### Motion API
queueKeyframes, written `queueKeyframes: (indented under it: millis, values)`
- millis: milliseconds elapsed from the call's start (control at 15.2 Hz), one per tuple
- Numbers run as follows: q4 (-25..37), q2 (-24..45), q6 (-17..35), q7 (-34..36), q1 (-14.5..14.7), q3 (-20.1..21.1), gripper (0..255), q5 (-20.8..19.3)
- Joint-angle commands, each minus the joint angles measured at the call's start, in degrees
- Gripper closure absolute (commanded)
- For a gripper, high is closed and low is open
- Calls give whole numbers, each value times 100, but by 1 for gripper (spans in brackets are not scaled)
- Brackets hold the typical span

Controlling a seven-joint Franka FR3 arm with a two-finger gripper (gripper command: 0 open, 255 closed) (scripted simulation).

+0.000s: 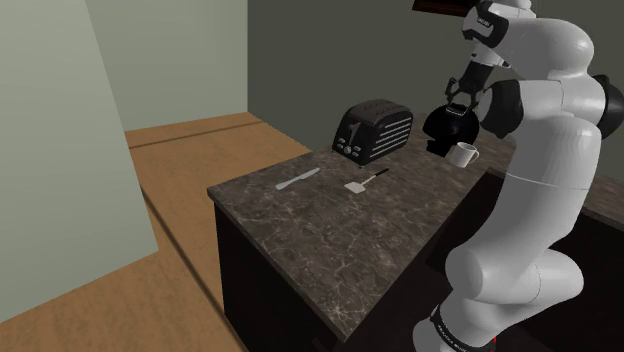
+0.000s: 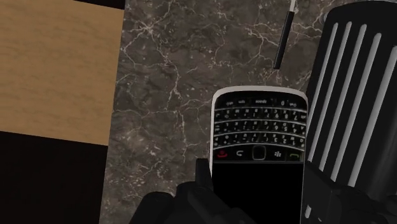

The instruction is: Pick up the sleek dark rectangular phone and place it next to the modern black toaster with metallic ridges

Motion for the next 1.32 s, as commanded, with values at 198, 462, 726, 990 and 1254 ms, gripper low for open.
queueKeyframes:
  millis: [198, 462, 726, 990, 1254]
  values:
    - [-392, -31, 358, -83, 18, -6, 255, -19]
    - [-910, -173, 742, -89, 105, -2, 255, -83]
    - [-1360, -273, 1100, -98, 169, 4, 255, -126]
    - [-1759, -338, 1438, -111, 215, 11, 255, -151]
    - [-2116, -373, 1760, -130, 249, 19, 255, -161]
